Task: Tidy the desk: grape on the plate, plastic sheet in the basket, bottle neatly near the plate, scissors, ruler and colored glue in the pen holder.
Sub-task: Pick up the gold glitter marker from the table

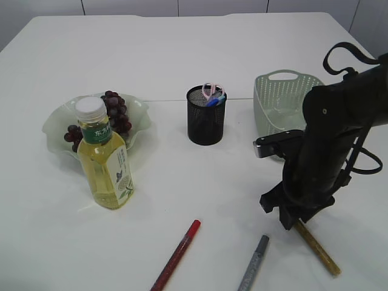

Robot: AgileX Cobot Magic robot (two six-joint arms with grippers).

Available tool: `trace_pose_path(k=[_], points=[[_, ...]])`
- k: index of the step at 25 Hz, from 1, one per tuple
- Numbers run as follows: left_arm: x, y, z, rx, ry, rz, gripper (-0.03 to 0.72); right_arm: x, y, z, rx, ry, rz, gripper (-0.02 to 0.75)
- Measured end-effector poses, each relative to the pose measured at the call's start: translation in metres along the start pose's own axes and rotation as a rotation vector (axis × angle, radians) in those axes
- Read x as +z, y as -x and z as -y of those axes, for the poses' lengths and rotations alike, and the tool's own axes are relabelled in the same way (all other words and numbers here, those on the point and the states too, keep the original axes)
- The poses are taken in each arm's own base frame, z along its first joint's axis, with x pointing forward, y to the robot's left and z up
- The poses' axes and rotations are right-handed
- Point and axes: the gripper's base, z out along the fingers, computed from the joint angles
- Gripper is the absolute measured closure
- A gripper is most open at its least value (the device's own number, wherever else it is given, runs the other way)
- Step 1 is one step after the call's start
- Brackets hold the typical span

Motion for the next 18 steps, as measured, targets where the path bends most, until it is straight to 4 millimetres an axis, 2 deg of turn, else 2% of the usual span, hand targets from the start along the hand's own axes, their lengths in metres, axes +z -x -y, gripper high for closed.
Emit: trace_pose_path(k=[18], points=[[0.0,0.0,0.0,0.0,0.0,0.0,0.195,0.0071,0.0015,0.0014,-0.014,-0.012,-0.001,0.47]])
